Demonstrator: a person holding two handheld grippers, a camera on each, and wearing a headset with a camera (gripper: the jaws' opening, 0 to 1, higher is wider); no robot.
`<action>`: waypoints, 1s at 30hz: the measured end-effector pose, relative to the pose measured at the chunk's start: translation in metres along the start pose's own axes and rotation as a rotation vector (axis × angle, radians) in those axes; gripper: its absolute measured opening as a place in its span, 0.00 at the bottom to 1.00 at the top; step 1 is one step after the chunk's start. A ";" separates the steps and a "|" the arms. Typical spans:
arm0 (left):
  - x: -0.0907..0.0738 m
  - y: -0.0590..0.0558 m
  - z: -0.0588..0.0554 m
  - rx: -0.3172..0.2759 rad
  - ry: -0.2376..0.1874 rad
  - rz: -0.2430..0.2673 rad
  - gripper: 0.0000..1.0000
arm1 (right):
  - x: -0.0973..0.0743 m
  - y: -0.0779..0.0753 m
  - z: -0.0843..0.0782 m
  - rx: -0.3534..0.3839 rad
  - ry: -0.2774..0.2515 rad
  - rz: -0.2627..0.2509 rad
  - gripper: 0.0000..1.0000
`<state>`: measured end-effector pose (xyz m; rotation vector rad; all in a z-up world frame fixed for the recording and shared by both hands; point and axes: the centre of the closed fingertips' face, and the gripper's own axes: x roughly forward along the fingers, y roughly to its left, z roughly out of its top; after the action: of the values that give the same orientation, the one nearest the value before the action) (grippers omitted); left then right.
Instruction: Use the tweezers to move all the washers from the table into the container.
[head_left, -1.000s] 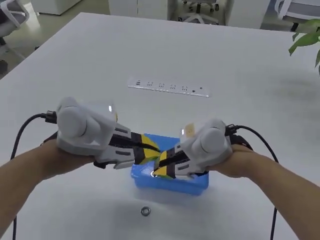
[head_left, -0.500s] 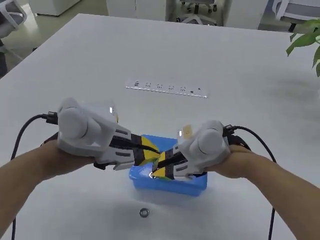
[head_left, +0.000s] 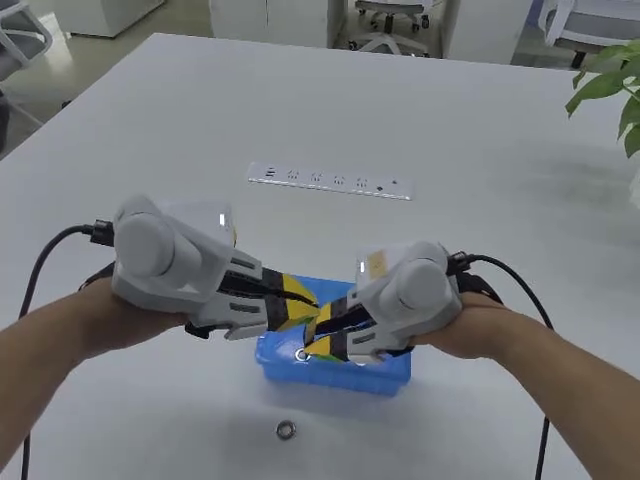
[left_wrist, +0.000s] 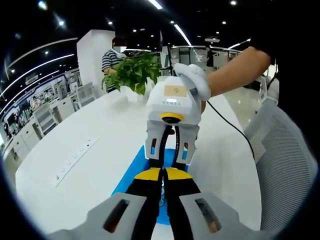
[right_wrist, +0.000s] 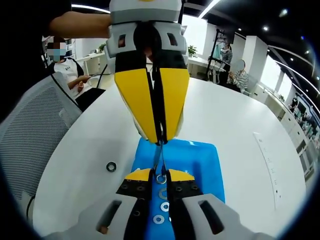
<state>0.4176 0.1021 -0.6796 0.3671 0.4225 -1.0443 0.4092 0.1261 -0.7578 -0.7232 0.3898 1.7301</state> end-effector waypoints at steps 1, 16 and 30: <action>0.000 -0.001 0.003 0.008 0.001 -0.002 0.05 | -0.001 0.000 0.001 0.003 -0.003 -0.003 0.12; -0.011 -0.011 0.025 0.030 -0.012 -0.010 0.05 | -0.018 0.003 0.014 0.010 -0.018 -0.042 0.15; -0.025 -0.028 0.040 0.026 -0.023 0.003 0.05 | -0.048 0.010 0.014 0.074 -0.013 -0.126 0.33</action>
<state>0.3884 0.0892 -0.6352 0.3787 0.3880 -1.0507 0.4027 0.0959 -0.7169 -0.6692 0.3889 1.5927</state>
